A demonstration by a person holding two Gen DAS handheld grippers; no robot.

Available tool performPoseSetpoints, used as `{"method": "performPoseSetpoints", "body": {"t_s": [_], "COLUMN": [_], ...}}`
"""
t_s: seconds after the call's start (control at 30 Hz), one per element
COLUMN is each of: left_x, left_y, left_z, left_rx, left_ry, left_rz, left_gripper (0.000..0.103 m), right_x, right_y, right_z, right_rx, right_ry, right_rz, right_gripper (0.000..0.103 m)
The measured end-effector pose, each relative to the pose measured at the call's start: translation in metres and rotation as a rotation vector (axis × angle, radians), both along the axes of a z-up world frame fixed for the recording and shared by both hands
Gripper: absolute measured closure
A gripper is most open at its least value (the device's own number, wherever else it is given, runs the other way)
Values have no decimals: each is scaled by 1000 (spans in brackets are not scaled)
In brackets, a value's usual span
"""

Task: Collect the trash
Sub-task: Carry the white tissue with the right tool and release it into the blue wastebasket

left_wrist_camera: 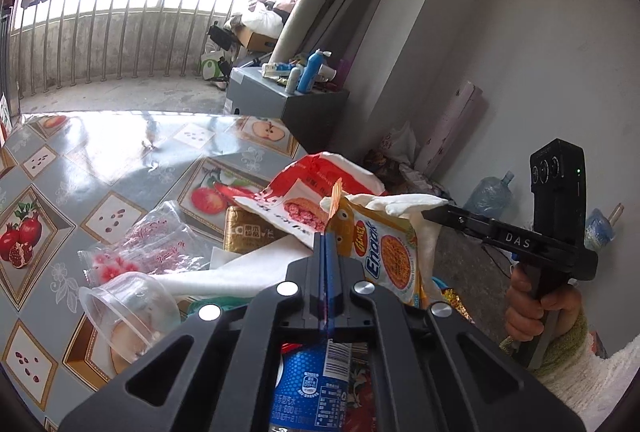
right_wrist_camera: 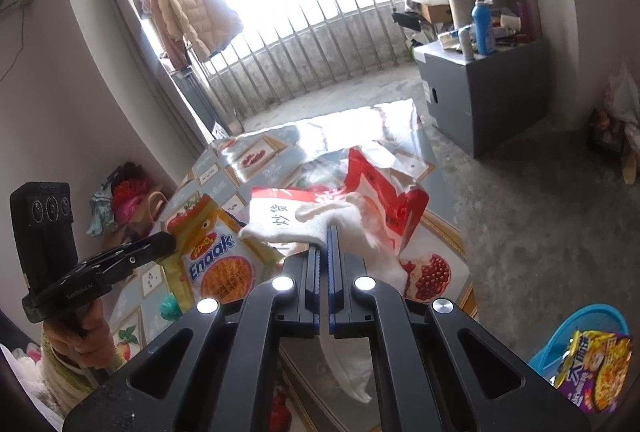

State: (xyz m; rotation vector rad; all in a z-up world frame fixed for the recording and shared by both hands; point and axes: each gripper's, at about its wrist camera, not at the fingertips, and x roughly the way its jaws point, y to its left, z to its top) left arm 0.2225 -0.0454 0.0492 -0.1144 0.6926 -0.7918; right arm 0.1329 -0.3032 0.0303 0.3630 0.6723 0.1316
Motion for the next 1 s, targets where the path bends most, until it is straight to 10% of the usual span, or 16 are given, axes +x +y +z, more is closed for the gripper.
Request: {"method": "performPoseSetpoints", "body": {"t_s": [0.6, 1.0], "left_x": [-61, -91], "left_y": [-9, -152], "left_z": [62, 51], "left_rx": [-37, 85], "left_ry": [-160, -89], "left_rz": [-66, -294], "left_gripper": [103, 103], "right_x": [-89, -177], "right_y": [-35, -115], "right_z": [27, 12], "right_rx": [140, 109], "right_ry": [-176, -193], "right_rz": [-197, -462], "right_gripper": [102, 102]}}
